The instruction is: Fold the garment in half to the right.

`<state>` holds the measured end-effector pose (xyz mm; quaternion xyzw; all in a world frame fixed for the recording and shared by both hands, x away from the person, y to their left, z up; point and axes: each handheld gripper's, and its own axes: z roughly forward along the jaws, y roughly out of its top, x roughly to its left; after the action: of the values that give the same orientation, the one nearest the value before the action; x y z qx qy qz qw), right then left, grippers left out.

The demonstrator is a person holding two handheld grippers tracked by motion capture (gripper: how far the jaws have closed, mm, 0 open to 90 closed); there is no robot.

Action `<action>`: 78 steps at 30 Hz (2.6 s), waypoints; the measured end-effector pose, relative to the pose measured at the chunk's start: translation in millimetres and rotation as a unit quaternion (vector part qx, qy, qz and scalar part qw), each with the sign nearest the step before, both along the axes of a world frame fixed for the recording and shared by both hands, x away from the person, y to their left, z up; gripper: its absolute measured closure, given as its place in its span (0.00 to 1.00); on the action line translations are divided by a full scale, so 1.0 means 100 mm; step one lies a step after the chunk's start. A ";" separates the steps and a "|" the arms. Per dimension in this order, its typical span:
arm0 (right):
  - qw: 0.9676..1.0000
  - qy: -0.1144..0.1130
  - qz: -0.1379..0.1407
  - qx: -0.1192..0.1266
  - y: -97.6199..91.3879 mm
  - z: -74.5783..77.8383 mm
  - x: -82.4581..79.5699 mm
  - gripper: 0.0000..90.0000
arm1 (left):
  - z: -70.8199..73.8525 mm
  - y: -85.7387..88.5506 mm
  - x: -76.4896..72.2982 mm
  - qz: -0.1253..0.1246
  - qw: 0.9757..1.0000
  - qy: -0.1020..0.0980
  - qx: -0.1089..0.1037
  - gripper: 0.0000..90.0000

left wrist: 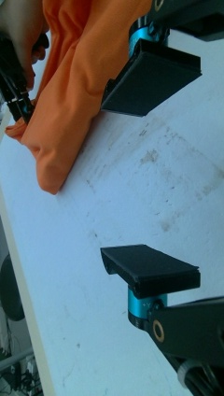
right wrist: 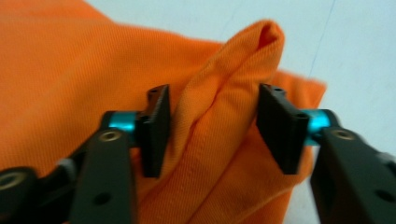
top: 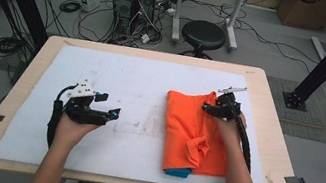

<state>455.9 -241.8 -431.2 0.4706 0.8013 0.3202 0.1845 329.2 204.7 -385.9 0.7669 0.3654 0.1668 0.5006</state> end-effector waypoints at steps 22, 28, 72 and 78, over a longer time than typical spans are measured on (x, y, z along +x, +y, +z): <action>0.997 0.013 -0.024 0.068 -0.52 -0.09 -0.14 0.90 | -0.05 -0.03 0.02 -0.016 1.000 0.019 -0.004 0.28; 0.997 -0.001 -0.045 0.063 -0.58 -0.06 -0.19 0.70 | -0.07 -0.06 0.03 -0.017 1.000 0.023 0.000 0.28; 0.995 -0.037 0.084 0.025 -0.38 0.03 -1.53 0.97 | -0.08 -0.13 0.04 -0.036 0.999 0.007 -0.003 0.28; 0.998 -0.009 0.063 0.028 -0.56 0.06 -1.49 0.97 | -0.07 -0.14 0.03 -0.036 0.999 0.006 -0.003 0.28</action>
<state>307.2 -297.5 -424.7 0.4214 0.8182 0.3578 0.1583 332.0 190.8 -393.3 0.7789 0.3414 0.1431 0.5063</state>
